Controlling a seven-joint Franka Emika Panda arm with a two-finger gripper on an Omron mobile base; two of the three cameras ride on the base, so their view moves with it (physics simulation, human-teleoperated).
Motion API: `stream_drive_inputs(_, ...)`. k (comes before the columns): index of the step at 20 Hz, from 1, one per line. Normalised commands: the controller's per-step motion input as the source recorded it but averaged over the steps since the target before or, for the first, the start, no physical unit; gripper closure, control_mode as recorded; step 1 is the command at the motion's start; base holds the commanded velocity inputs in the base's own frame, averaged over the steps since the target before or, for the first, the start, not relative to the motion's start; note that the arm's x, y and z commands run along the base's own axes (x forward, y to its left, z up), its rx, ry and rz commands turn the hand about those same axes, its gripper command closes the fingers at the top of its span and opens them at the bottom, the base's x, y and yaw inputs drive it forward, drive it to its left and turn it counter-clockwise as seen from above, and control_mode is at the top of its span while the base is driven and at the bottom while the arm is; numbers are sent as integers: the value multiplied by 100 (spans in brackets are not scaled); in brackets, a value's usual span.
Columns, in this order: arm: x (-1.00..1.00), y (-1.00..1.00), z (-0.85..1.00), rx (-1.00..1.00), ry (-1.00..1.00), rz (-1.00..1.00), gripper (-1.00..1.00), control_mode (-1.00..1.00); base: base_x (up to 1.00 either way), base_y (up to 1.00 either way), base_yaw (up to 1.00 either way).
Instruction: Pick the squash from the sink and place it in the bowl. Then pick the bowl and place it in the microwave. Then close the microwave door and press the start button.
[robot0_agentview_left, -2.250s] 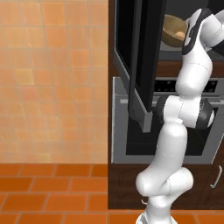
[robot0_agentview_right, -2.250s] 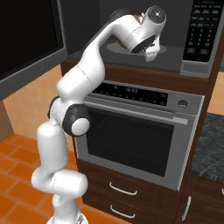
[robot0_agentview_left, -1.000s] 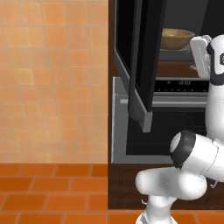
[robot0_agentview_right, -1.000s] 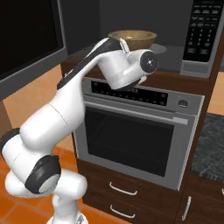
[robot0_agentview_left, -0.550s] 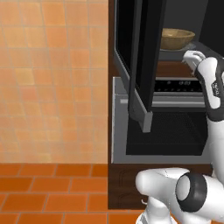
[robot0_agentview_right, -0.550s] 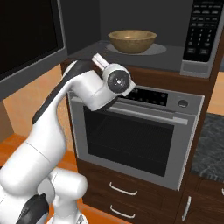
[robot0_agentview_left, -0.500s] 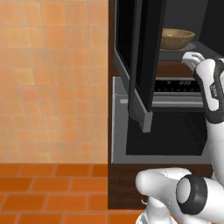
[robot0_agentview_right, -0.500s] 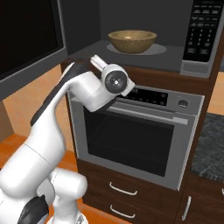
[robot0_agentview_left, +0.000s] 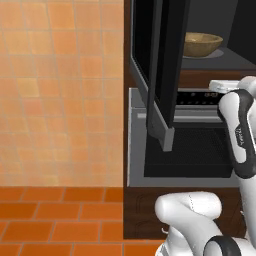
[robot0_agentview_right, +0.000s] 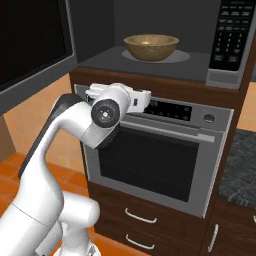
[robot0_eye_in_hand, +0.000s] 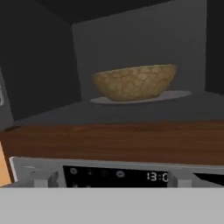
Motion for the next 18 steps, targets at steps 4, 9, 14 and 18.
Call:
stream_drive_inputs(4, -15, 11, -43, -64, -16, 0, -100, -100, 0, 0, 0)
stream_drive_inputs(9, -5, 28, -40, -64, -12, -3, -100, -100, 0, 0, 0)
stream_drive_inputs(14, 0, 33, -42, -58, -9, -8, -100, -100, 0, 0, 0)
stream_drive_inputs(18, 0, 37, -43, -56, -10, -9, -100, -100, 0, 0, 0)
